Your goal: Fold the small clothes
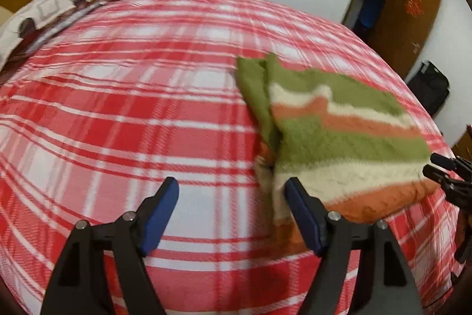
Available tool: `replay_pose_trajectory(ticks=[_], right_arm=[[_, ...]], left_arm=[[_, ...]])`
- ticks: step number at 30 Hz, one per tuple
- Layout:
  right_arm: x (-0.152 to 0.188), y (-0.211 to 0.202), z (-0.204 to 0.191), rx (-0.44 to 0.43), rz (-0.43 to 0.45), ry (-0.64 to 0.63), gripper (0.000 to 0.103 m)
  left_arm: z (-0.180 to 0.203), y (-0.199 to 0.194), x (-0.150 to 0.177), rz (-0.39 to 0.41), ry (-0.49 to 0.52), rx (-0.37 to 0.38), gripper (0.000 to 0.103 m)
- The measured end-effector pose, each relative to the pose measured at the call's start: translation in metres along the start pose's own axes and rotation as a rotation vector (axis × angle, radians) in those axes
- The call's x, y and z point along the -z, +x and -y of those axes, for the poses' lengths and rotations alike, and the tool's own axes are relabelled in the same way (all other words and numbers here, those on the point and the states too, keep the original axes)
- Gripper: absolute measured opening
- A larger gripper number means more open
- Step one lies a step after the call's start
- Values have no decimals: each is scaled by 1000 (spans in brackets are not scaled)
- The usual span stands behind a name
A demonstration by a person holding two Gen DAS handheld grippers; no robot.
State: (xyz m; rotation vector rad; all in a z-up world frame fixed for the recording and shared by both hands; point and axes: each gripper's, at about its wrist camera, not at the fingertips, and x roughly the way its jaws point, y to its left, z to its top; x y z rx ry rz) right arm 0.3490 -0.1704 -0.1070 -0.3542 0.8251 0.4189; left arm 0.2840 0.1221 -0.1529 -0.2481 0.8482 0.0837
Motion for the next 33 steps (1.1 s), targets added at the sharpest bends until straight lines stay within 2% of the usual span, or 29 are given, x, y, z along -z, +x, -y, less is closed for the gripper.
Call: replay_pose_trajectory(ticks=[3, 5, 10, 14, 16, 20, 22, 24, 26, 27, 29, 31, 33], right_arm=[[-17, 6, -39, -73, 25, -70, 54], [-22, 10, -70, -85, 48, -136, 54], [-3, 10, -152, -150, 81, -372, 54], [10, 12, -181, -166, 81, -441, 54], [14, 12, -184, -126, 89, -471, 54], [16, 12, -179, -108, 81, -461, 54], [17, 12, -173, -103, 77, -430, 54], [19, 12, -168, -110, 76, -413, 54], [23, 9, -164, -104, 83, -412, 54], [23, 10, -164, -103, 85, -413, 54], [27, 7, -162, -102, 93, -416, 54], [30, 6, -160, -104, 102, -420, 54], [32, 6, -159, -105, 109, -423, 54]], left_arm=[[-12, -3, -5, 13, -19, -25, 77], [-21, -3, -9, 14, -34, -26, 77], [-44, 1, -30, 30, -65, -32, 77], [-45, 14, -51, 42, -69, 26, 78], [-39, 19, -61, 45, -50, 67, 78], [-5, 35, -85, 75, 47, 170, 76], [10, 49, -94, 64, 69, 206, 70], [25, 71, -102, 21, 93, 221, 55], [37, 100, -107, -33, 104, 210, 51], [39, 109, -106, -64, 116, 190, 35], [41, 123, -105, -95, 115, 178, 12], [38, 117, -109, -65, 116, 198, 6], [29, 109, -112, -39, 94, 193, 6]])
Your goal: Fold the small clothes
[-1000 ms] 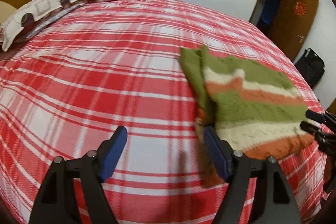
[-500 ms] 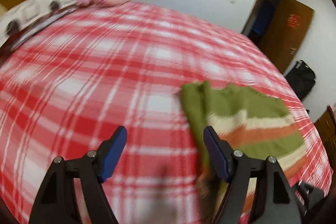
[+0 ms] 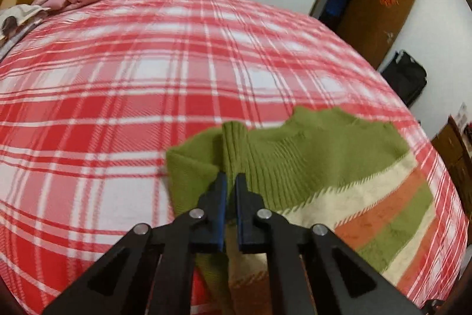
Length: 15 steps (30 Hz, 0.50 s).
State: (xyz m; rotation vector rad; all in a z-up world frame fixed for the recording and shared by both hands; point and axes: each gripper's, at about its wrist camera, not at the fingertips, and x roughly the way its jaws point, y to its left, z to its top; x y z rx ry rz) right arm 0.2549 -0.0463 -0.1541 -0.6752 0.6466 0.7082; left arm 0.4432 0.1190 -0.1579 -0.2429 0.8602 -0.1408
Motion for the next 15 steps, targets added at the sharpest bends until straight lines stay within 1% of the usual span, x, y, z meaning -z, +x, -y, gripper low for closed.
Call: replay_pose_trajectory(ticks=[2, 4, 5, 6, 8, 10, 11, 12, 13, 14, 15], right_arm=[[1, 3, 0, -3, -1, 2, 54], [-1, 9, 2, 18, -5, 0, 54], [-3, 11, 1, 33, -4, 0, 54], [-6, 12, 2, 39, -3, 3, 54], [-10, 15, 1, 47, -3, 0, 54], [-12, 17, 0, 62, 0, -28, 58], [-15, 19, -3, 74, -1, -50, 61], [-16, 21, -7, 86, 1, -79, 61], [-16, 20, -10, 91, 5, -95, 61], [-17, 20, -13, 96, 8, -108, 61], [-19, 22, -17, 105, 12, -125, 61]], left_arm=[[-6, -4, 0, 8, 4, -24, 6], [-11, 0, 1, -10, 3, -79, 6], [-17, -1, 2, -2, -14, -62, 6], [-21, -4, 3, 6, -30, -43, 9], [-29, -8, 2, 8, -63, -30, 13], [-37, -12, 1, 16, -103, 23, 30], [-41, -16, 2, 13, -123, 42, 56], [-43, -18, 2, 12, -134, 47, 75], [-47, -22, 3, 24, -150, 63, 78], [-48, -21, 3, 23, -155, 81, 79], [-47, -18, 2, 6, -154, 93, 79]])
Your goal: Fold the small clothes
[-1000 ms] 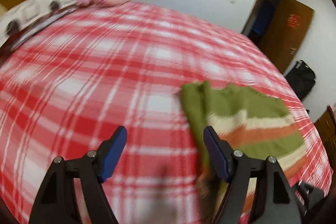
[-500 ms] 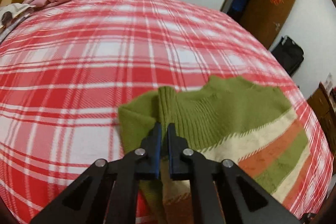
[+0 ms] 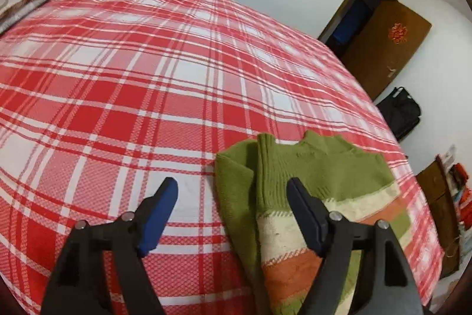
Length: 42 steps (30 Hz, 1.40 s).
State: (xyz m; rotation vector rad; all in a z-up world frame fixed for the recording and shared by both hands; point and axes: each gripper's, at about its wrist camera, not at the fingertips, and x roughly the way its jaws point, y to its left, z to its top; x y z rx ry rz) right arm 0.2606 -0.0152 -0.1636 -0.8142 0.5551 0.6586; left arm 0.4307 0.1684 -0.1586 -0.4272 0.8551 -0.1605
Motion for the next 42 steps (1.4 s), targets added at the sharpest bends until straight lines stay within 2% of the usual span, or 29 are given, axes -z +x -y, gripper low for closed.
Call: replay_pose_trajectory(ticks=[2, 5, 10, 13, 15, 19, 23, 26, 27, 31, 33, 34, 35, 36, 38, 40, 42], right_arm=[[-4, 3, -7, 14, 3, -38, 61], [-10, 9, -18, 68, 10, -105, 61], [-6, 7, -10, 101, 24, -149, 61], [4, 1, 6, 71, 35, -128, 61], [9, -1, 15, 79, 37, -106, 61], [2, 6, -3, 95, 48, -166, 61], [-11, 12, -36, 176, 88, -261, 61], [-20, 16, -37, 161, 83, -228, 61], [-23, 18, -35, 150, 81, -215, 61], [-27, 21, -31, 141, 75, -196, 61], [-29, 19, -33, 142, 79, -201, 52], [-30, 20, -35, 136, 79, -208, 49], [-30, 19, -39, 132, 79, -217, 40], [-31, 19, -41, 122, 78, -227, 26], [-27, 16, -46, 103, 76, -227, 20], [-24, 15, -44, 100, 74, -216, 14], [-22, 14, -33, 91, 72, -178, 9]], left_arm=[[1, 9, 0, -39, -6, 17, 79], [-3, 24, 1, -119, -35, 93, 79], [-10, 19, -1, -143, -30, 149, 79], [-26, 7, -6, -124, -27, 128, 79], [-44, 0, -11, -109, -45, 103, 79], [-65, -1, -15, -101, -98, 100, 79], [-46, 9, -11, -134, -74, 154, 79], [-24, 19, -9, -156, -12, 154, 79], [-19, 22, -10, -159, -2, 151, 85], [-12, 28, -14, -162, -6, 157, 90], [-8, 33, -17, -159, 5, 133, 88], [-8, 33, -17, -152, 8, 126, 86], [-7, 33, -18, -148, 11, 125, 79], [-5, 35, -18, -149, 15, 133, 58], [-2, 41, -17, -187, 21, 149, 32], [1, 44, -14, -190, 54, 124, 27], [4, 42, -13, -182, 59, 133, 11]])
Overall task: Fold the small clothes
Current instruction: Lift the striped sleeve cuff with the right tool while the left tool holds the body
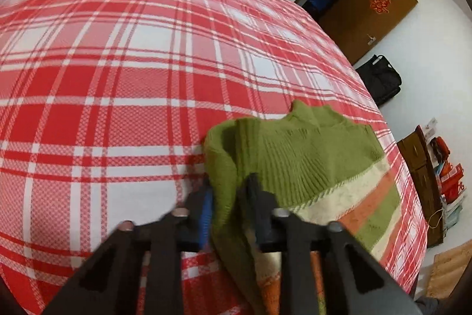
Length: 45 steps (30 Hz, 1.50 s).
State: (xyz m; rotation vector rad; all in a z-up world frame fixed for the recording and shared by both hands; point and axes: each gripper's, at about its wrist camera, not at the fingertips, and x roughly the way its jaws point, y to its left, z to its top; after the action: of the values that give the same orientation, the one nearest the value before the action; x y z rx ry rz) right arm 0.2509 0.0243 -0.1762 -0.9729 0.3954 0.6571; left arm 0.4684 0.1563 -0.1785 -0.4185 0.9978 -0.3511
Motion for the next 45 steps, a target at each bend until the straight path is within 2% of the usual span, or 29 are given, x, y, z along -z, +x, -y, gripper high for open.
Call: replay_pose_trajectory(ticks=[10, 22, 32, 41, 45], right_arm=[[23, -6, 59, 49, 32, 143, 7], [57, -36, 123, 160, 92, 317, 7], [102, -55, 159, 191, 85, 464, 7], [160, -71, 191, 216, 24, 597, 7], [183, -77, 192, 219, -16, 659, 7]], left_arm=[[18, -24, -9, 68, -37, 41, 9], [90, -44, -30, 178, 5, 125, 9], [166, -10, -48, 164, 67, 142, 9], [242, 50, -51, 81, 171, 164, 9], [273, 82, -43, 28, 214, 182, 8]])
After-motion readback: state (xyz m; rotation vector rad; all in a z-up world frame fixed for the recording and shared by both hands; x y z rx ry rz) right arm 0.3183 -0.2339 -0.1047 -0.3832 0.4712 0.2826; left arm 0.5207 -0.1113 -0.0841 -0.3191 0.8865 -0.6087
